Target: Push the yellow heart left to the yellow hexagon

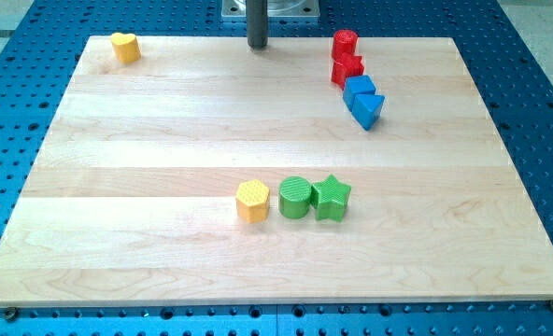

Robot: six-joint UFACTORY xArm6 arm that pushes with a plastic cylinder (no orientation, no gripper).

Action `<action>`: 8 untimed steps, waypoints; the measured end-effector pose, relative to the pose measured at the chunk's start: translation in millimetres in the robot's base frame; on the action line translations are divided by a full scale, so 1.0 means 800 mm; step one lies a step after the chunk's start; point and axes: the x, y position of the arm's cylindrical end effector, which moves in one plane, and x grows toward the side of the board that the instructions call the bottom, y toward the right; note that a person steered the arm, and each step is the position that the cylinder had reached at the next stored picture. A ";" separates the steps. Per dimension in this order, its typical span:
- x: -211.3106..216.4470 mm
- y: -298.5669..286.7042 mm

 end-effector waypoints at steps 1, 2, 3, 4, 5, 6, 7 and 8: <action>0.002 -0.002; -0.001 -0.016; -0.001 -0.042; 0.000 -0.091; -0.002 -0.184; 0.000 -0.283; 0.011 -0.290; 0.046 -0.260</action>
